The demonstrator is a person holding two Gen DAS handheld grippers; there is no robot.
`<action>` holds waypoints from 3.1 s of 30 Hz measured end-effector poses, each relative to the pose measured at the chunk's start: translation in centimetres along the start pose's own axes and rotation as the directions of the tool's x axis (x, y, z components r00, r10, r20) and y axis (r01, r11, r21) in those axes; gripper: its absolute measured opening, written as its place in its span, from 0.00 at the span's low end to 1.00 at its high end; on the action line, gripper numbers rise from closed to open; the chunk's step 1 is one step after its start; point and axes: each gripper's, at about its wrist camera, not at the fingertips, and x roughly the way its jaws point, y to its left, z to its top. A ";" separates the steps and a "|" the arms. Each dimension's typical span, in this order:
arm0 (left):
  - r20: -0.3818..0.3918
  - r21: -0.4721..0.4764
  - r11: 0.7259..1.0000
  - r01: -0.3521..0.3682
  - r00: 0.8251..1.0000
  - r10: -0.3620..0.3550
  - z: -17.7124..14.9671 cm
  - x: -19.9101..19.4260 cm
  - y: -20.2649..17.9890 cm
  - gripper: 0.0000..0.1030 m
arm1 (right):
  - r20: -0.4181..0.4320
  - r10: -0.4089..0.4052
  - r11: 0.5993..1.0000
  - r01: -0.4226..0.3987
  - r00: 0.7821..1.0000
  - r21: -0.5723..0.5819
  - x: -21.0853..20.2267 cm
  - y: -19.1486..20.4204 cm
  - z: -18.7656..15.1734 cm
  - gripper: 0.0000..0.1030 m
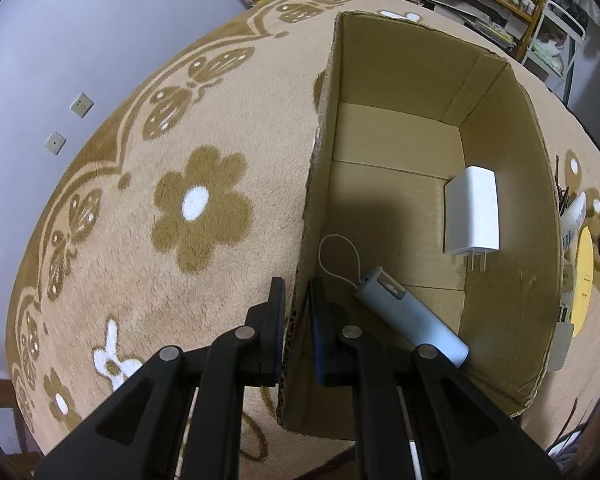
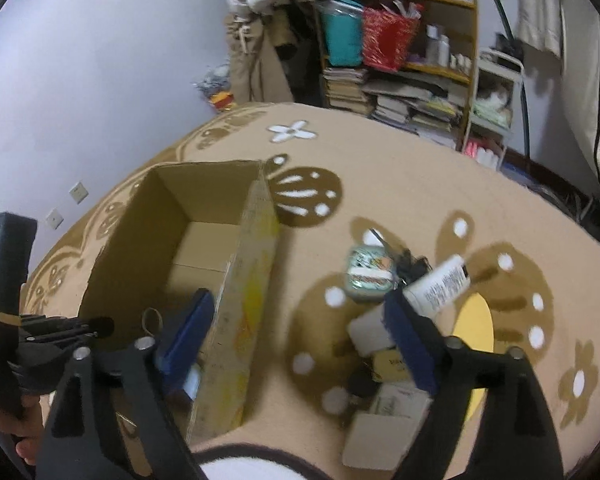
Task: Organize rigid objects
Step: 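Move the right tool back over the remaining item pile, then grasp the flat white square charger with the right tool and lift it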
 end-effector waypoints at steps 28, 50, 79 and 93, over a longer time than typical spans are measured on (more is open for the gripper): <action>-0.008 -0.007 1.000 0.015 1.000 -0.015 0.1 -0.3 0.2 0.11 | -0.248 -0.115 0.976 0.157 0.962 0.154 1.8 -6.7 -7.7 1.00; -0.007 -0.004 1.000 0.011 1.000 -0.011 0.0 -0.3 0.2 0.11 | -0.318 -0.184 0.972 0.221 0.930 0.085 4.4 -5.0 -9.0 0.75; -0.011 -0.004 1.000 0.015 1.000 -0.015 -0.1 -0.3 0.2 0.10 | -0.274 -0.180 0.961 0.228 0.945 0.155 3.4 -6.7 -8.3 0.47; -0.012 -0.008 1.000 0.023 1.000 -0.024 -0.1 -0.3 0.4 0.10 | -0.151 -0.105 0.980 0.128 0.983 0.153 1.4 -5.0 -5.6 0.47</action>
